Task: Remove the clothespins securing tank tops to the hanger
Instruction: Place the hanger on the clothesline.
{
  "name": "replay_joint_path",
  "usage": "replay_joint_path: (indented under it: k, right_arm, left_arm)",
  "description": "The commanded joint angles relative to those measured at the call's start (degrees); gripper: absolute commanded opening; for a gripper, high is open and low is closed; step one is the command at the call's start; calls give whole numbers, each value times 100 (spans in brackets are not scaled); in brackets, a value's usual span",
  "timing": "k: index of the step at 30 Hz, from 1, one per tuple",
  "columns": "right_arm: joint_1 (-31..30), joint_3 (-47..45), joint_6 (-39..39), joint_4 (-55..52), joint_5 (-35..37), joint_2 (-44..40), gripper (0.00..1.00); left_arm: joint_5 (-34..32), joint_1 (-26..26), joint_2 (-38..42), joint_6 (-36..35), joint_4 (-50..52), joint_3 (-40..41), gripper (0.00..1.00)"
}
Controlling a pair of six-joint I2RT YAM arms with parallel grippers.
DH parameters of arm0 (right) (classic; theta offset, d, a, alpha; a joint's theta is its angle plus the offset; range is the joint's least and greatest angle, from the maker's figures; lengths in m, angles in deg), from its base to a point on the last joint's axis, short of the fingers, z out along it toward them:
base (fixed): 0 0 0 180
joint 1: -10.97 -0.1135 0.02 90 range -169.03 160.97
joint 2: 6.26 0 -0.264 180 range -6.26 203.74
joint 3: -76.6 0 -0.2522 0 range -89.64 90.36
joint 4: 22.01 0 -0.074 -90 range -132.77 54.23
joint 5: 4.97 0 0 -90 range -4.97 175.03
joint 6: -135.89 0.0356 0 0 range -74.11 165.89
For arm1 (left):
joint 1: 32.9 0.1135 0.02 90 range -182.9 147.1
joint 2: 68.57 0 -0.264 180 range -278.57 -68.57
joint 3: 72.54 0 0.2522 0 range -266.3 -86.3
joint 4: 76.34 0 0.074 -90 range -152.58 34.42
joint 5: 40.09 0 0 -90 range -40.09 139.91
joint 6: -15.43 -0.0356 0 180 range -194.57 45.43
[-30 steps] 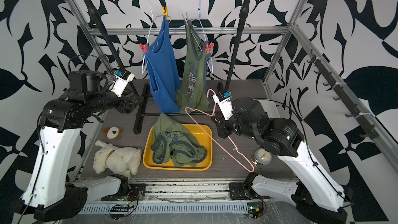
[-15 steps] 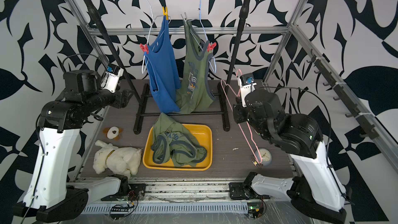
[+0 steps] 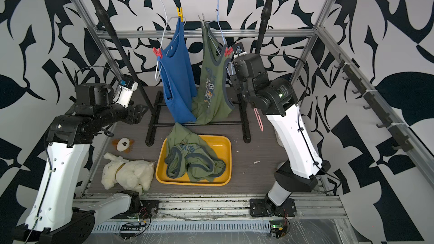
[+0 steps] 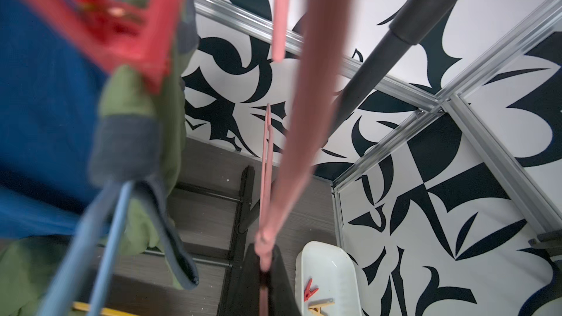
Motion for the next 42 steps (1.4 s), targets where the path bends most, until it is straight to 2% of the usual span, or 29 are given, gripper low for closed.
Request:
replay_joint_path:
  k: [1,9,15,19,22,28,33,37,42]
  right_arm:
    - [220,229,-171,666,-210,-251,0]
    - [717,337,-655,1559,-1333,-168,0]
    - [951,81,-893,2687,-1758,-201,0]
    - [1069,309,-914,3182,-1764,-16,0]
    - [1221,504,-877,3472,-1956,185,0]
    - [1480,1597,-853,3448,-2290,999,0]
    - [1691,1734,-723,3905,-2403,1234,0]
    - [1977,1955,-413,4060,-2874,1472,0]
    - [2108,1651,-308,4531,-3274,1424,0]
  left_arm:
    - [165,20,44,-131,49,83,70]
    - [221,20,-196,-151,68,14,71]
    - [181,20,-338,-158,96,21,71]
    - [182,20,-439,-177,112,0,71]
    - [216,28,-526,-193,134,12,71]
    - [250,44,-683,-203,189,12,72]
    - [341,108,-715,-202,234,-4,72]
    - [329,125,-715,-221,270,-40,72]
    - [350,142,-980,-221,279,-96,72]
